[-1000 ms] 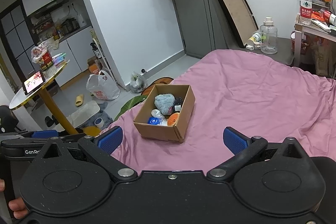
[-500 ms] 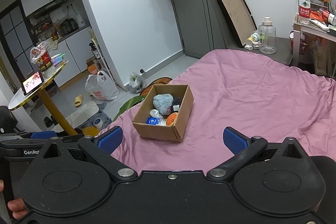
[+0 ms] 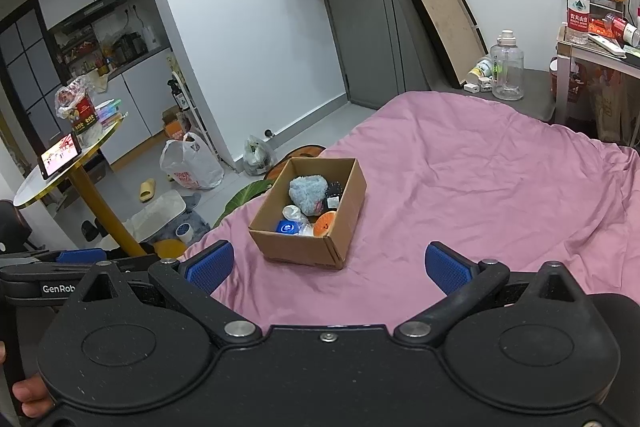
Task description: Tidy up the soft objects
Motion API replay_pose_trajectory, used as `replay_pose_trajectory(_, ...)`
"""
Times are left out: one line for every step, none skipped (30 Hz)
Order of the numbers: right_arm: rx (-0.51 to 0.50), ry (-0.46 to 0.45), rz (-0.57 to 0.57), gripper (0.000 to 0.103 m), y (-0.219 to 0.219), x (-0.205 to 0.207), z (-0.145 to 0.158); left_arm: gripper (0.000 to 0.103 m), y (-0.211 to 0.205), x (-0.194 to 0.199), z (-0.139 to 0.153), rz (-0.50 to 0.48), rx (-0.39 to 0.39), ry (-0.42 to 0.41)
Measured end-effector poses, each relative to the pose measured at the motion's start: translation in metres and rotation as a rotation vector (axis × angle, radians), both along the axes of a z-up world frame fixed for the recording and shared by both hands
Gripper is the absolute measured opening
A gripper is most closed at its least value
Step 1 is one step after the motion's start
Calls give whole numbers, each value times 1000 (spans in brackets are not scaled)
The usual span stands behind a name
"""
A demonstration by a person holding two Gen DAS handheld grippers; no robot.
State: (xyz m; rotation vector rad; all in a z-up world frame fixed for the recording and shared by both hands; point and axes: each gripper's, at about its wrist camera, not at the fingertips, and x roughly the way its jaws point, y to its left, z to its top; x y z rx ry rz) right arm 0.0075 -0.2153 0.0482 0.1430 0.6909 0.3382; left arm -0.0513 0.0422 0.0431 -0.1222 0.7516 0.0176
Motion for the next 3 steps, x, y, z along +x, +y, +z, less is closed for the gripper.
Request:
replay_pose_trajectory(-1, 2, 0, 103, -1, 0, -1, 97, 0, 0, 0, 0, 1, 1)
replay_pose_trajectory(-1, 3, -1, 103, -1, 0, -1, 97, 0, 0, -1, 0, 1, 0)
replay_pose_trajectory(-2, 4, -1, 103, -1, 0, -1, 97, 0, 0, 0, 0, 0, -1)
